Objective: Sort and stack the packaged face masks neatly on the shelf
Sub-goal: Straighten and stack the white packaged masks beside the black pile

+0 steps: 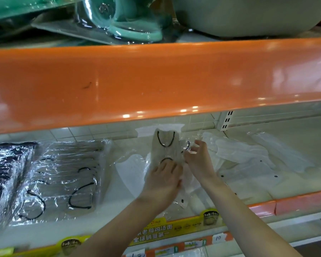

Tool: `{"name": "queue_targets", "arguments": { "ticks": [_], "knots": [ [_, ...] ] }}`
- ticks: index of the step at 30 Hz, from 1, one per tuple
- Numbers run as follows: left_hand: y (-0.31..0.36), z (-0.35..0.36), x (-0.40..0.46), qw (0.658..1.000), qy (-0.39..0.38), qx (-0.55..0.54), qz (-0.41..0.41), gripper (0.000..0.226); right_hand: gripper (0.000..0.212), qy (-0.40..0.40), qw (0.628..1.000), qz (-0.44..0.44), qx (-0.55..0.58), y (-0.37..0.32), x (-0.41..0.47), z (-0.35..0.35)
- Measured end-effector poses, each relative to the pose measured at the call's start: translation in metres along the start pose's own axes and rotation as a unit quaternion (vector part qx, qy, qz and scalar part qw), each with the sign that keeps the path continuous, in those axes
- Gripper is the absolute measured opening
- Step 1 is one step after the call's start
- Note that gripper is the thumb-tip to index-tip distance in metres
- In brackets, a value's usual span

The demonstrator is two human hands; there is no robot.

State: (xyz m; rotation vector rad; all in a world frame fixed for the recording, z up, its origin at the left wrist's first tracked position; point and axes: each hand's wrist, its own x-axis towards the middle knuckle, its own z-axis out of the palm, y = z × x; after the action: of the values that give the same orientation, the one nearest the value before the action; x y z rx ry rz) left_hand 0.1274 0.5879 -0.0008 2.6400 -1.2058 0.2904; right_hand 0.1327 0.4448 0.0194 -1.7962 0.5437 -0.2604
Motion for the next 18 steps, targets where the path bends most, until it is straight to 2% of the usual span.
{"name": "queue_targets", "arguments": {
  "ticks": [4, 6, 8, 10, 12, 15, 18],
  "knots": [
    [0.011, -0.005, -0.003, 0.987, -0.117, -0.104, 0.026, 0.033, 0.056, -0.048, 0.995, 0.022, -0.084, 0.012, 0.003, 0.000],
    [0.013, -0.011, -0.005, 0.979, -0.110, -0.171, 0.024, 0.032, 0.050, -0.060, 0.991, 0.003, -0.118, 0.015, 0.005, 0.000],
    [0.011, -0.017, -0.008, 0.978, -0.075, -0.192, 0.032, 0.029, 0.041, -0.078, 0.984, -0.037, -0.156, 0.013, 0.007, -0.001],
    [0.000, -0.017, -0.010, 0.988, -0.032, -0.150, 0.032, 0.031, 0.036, -0.109, 0.972, -0.082, -0.192, 0.009, 0.009, -0.004],
    [-0.013, -0.017, -0.010, 0.995, -0.013, -0.099, -0.001, 0.034, 0.038, -0.142, 0.959, -0.112, -0.219, 0.004, 0.011, -0.005],
    [-0.026, -0.018, -0.013, 0.994, -0.079, -0.027, -0.064, 0.047, 0.038, -0.172, 0.933, -0.164, -0.269, 0.001, 0.014, -0.002],
    [-0.032, -0.019, -0.020, 0.988, -0.135, 0.011, -0.077, 0.056, 0.039, -0.168, 0.902, -0.229, -0.324, -0.001, 0.012, 0.002]
  ]
}}
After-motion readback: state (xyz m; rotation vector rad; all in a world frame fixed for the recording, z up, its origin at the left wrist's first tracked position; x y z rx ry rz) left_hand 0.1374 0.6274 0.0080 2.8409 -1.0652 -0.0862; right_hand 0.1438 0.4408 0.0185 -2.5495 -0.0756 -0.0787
